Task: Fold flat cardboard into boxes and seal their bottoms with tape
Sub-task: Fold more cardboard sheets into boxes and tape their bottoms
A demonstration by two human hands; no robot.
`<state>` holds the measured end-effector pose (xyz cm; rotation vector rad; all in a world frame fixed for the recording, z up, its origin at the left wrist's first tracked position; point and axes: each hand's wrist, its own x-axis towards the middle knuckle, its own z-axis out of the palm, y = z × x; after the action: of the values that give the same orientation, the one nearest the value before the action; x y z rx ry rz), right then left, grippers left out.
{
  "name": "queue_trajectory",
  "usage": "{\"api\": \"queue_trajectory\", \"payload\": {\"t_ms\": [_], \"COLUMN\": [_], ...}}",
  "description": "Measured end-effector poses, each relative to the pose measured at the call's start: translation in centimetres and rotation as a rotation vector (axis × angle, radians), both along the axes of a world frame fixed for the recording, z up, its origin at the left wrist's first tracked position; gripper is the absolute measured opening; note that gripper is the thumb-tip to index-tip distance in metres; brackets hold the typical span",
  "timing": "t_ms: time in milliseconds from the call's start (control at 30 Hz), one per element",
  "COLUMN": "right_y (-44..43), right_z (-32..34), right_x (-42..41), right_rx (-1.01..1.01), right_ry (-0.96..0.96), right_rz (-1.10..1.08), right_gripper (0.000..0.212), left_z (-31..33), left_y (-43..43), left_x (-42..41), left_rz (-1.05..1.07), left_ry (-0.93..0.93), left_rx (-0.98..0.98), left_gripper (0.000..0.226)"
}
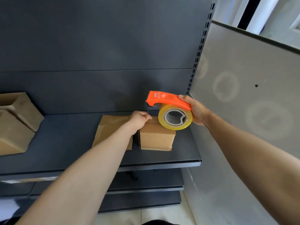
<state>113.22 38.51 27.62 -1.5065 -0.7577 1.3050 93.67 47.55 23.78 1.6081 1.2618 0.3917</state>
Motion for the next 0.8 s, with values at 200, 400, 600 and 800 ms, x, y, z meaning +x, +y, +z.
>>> {"api": "queue_trajectory", "payload": {"t_ms": [200, 400, 600, 800], "right_y": [0.3, 0.3, 0.3, 0.4], "right_z": [-0.2, -0.2, 0.2, 1.2], "right_x": [0.3, 0.4, 0.3, 0.4], "right_rx": [-0.007, -0.013, -0.033, -0.054], "right_ry": [-0.010, -0.028, -0.053, -0.159], "right_rz": [0.016, 0.039, 0.052, 0.058], "right_gripper": [0.044, 0.040, 0.040, 0.041], "left_z": [1.4, 1.7, 0.8, 0.2], "left_y": [0.9, 0.5, 0.6, 0.5], "left_x": [-0.6, -0.9, -0.9, -0.5], "left_rz": [0.221, 0.237, 0.305, 0.356], "left_ry": [-0.323, -0.614, -0.631, -0.536], "left_rx": [-0.294, -0.730, -0.569, -0.440], "left_gripper": [0.054, 0.062, 0.006, 0.002]}}
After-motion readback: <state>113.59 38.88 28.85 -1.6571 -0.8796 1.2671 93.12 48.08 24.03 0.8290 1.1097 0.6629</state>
